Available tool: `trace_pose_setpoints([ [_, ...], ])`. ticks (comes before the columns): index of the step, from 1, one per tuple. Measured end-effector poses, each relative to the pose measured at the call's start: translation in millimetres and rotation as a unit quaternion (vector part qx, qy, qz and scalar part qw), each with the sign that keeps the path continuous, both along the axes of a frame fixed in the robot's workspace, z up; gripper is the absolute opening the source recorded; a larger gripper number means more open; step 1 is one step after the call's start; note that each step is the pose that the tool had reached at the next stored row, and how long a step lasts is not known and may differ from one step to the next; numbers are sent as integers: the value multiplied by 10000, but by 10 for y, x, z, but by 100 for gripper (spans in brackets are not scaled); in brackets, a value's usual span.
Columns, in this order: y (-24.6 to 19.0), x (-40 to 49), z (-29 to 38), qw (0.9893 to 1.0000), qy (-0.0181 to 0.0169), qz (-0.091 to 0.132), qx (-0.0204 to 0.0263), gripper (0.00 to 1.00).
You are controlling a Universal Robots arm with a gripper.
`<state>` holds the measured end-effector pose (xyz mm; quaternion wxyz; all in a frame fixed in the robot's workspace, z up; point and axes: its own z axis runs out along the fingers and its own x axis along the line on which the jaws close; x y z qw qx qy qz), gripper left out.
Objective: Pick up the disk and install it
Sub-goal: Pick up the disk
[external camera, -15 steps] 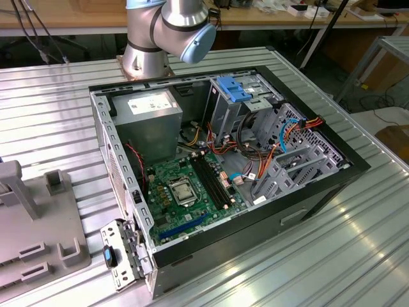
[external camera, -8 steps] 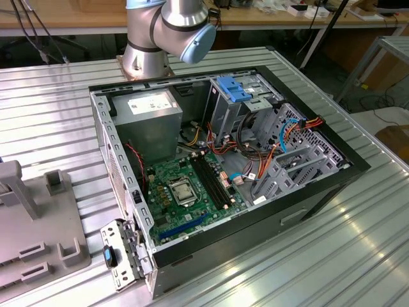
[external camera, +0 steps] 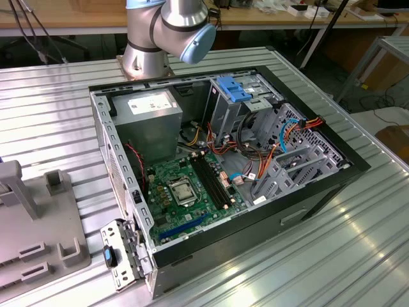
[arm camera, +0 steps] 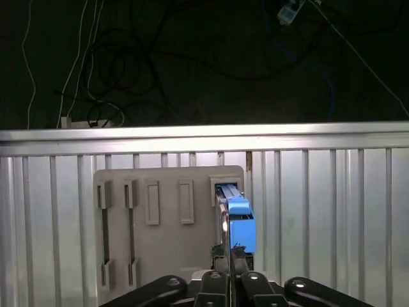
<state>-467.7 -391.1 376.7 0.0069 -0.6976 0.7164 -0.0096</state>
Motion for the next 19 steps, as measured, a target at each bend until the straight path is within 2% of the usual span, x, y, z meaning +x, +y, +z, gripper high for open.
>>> trace_pose_setpoints([
  [3,13,1,-35,10000,0,-9,0,36],
  [4,13,1,-46,10000,0,-8,0,36],
  [7,18,1,-93,10000,-3,60,0,54],
  [8,18,1,-97,10000,-4,64,0,54],
  [9,18,0,-101,10000,-5,69,0,60],
  [12,19,0,-117,9999,-6,128,0,60],
  [16,19,0,-164,9988,-9,483,0,60],
  [19,19,-2,-209,9987,-11,507,13,60],
])
